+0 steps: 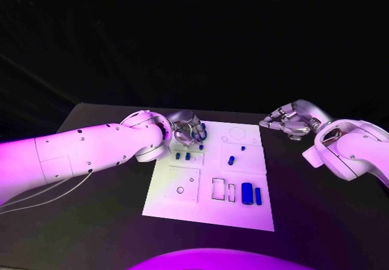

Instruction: Assemble the parts on the task board

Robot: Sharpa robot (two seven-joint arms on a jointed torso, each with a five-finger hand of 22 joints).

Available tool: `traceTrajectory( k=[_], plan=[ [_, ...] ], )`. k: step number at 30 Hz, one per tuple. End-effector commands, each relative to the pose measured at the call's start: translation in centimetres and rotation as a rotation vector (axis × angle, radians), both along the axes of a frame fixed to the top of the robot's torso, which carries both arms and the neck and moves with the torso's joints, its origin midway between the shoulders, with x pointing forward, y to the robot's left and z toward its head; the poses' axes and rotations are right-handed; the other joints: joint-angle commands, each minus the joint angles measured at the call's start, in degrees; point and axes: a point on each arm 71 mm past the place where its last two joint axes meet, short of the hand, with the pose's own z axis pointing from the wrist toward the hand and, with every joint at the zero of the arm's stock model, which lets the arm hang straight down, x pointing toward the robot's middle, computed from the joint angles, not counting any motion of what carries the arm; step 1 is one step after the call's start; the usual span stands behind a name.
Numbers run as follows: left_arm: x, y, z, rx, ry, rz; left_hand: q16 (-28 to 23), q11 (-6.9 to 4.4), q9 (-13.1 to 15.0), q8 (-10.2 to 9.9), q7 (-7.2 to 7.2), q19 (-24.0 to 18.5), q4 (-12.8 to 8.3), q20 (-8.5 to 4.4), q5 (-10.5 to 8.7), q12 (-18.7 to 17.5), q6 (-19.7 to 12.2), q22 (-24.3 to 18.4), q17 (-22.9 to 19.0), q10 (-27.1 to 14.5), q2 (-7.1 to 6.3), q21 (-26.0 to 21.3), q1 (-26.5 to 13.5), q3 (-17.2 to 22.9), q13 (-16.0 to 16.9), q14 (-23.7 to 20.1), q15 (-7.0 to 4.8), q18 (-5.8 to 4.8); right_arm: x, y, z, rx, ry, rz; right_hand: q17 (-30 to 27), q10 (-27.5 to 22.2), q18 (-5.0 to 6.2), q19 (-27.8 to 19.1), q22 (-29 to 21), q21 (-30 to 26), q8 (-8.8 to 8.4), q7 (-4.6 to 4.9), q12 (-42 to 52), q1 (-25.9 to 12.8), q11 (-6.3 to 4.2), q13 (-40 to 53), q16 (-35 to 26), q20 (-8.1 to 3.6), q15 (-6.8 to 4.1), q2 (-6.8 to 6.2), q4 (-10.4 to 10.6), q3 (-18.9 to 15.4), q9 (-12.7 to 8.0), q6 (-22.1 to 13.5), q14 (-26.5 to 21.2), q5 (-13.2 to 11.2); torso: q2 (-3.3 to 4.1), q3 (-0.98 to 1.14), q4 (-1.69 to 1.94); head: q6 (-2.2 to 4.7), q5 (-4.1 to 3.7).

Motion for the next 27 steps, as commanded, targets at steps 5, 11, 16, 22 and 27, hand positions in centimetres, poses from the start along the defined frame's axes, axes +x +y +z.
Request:
traceTrajectory(
  k=[5,11,16,22,27],
  plan=[
    [0.3,-1.6,0.3,0.095,-0.228,-0.155,7.74,-0.26,-2.79,-2.98,-1.12,2.49,-1.62,-0.45,0.07,-2.44,1.62,1.14,5.86,0.64,-1.82,1.87,-0.45,0.86,-4.46,5.56,-0.49,0.79,0.0,0.1,0.0,0.005,-0.005,0.008,-0.05,-0.16,0.58,-0.02,-0.05,-0.4,0.34,0.0,-0.03,0.22,-0.32,-0.07,-0.2,-0.48,-0.5,0.48,0.14,-0.17,0.08,-0.3,2.37,0.18,-0.05,0.0,0.05,0.37,-0.49],
    [0.6,-2.2,-0.4,0.194,-0.259,-0.184,10.53,-0.41,-3.8,-4.16,-1.59,4.33,-1.92,-0.71,0.05,-3.63,2.18,3.57,8.05,0.14,-2.83,3.99,-1.24,0.32,-6.24,7.4,-0.89,0.41,0.0,0.1,0.0,0.006,-0.004,0.009,-0.05,-0.16,0.58,-0.02,-0.05,-0.4,0.34,0.0,-0.03,0.22,-0.32,-0.07,-0.2,-0.48,-0.5,0.48,0.14,-0.17,0.08,-0.3,2.37,0.18,0.03,0.0,0.05,0.35,-0.57],
    [0.8,-2.5,-0.9,0.267,-0.259,-0.198,12.59,-0.45,-4.61,-5.08,-1.79,6.67,-2.32,-1.14,0.03,-4.9,2.82,7.11,9.34,-0.64,-3.43,6.89,-1.59,-0.41,-7.89,8.65,-1.43,-0.21,-0.1,0.1,0.0,0.006,-0.004,0.01,-0.05,-0.16,0.58,-0.02,-0.05,-0.4,0.34,0.0,-0.03,0.22,-0.32,-0.07,-0.2,-0.48,-0.5,0.48,0.14,-0.17,0.08,-0.3,2.37,0.18,0.01,0.0,0.01,0.27,-0.72],
    [0.9,-2.7,-1.5,0.324,-0.235,-0.21,13.86,-0.5,-5.24,-5.79,-1.93,7.76,-2.55,-1.31,0.02,-5.94,3.73,9.01,9.87,-1.04,-3.39,8.43,-1.86,-1.36,-9.3,9.29,-1.68,-0.56,-0.1,0.1,-0.1,0.007,-0.005,0.01,-0.05,-0.16,0.58,-0.02,-0.05,-0.4,0.34,0.0,-0.03,0.22,-0.32,-0.07,-0.2,-0.48,-0.5,0.48,0.14,-0.17,0.08,-0.3,2.37,0.18,-0.04,-0.01,0.06,0.14,-0.76],
    [1.0,-2.7,-1.9,0.346,-0.22,-0.214,14.41,-0.49,-5.66,-6.26,-1.87,8.14,-2.73,-1.26,0.09,-6.63,4.82,9.93,9.8,-0.69,-2.88,9.14,-1.7,-1.71,-10.29,9.43,-1.53,-0.73,-0.1,0.2,-0.1,0.007,-0.005,0.011,-0.05,-0.16,0.58,-0.02,-0.05,-0.4,0.34,0.0,-0.03,0.22,-0.32,-0.07,-0.2,-0.48,-0.5,0.48,0.14,-0.17,0.08,-0.3,2.37,0.18,0.0,0.0,0.1,0.17,-0.78]
  ],
)
